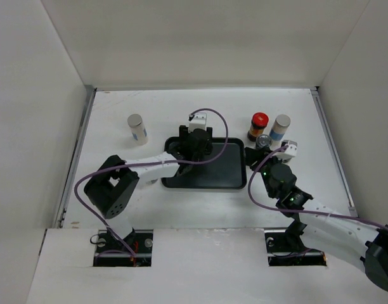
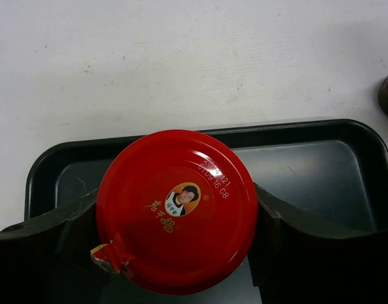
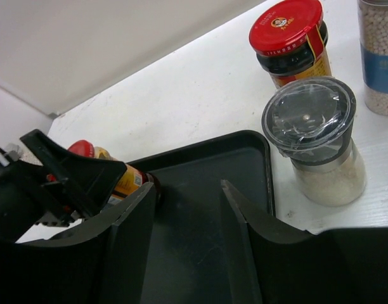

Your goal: Organize the condiment bottles

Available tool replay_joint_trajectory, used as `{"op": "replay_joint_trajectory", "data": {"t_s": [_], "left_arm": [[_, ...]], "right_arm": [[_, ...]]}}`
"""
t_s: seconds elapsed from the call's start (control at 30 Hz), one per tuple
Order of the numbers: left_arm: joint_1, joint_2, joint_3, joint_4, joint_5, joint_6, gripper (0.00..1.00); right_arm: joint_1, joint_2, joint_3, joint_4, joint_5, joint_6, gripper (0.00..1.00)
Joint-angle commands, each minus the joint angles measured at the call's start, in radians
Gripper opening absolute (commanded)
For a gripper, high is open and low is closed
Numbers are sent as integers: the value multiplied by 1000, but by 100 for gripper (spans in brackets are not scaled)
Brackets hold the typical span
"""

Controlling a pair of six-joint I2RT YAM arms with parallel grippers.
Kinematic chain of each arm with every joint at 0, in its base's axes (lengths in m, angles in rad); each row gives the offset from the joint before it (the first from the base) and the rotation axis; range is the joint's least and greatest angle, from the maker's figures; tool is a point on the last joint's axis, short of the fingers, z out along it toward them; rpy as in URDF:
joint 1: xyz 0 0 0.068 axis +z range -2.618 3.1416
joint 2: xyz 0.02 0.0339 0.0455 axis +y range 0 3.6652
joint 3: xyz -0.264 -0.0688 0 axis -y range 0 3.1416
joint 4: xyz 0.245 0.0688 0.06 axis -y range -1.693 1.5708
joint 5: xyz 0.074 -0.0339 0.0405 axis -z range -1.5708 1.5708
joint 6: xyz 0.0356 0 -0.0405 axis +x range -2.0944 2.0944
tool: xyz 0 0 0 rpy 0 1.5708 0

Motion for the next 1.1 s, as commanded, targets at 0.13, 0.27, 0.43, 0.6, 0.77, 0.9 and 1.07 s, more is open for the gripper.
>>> {"op": "replay_joint_trajectory", "data": {"t_s": [0.13,0.27,0.43,0.6,0.77,0.9,1.07], "left_arm": [[38,8,52,231,4,-17,41],[50,34,55,220,0,-20,55],[42,29,47,200,-9,-20,77],[39,-90,30,169,-42,-12,89],[90,-256,-19,128,-73,-7,89],[235,-357,-81,45,-98,-46,89],[407,-411,-129,-24,-115,-69,90]], "right_arm": [[0,26,-2,64,-33,-2,57],[3,35,-3,79,-45,-8,63],[3,18,-6,79,-41,-17,69],[3,15,-7,79,-41,-18,71],[4,24,-7,81,-48,-15,72],[12,44,6,81,-52,-26,75],[23,89,20,96,-97,-26,81]]}}
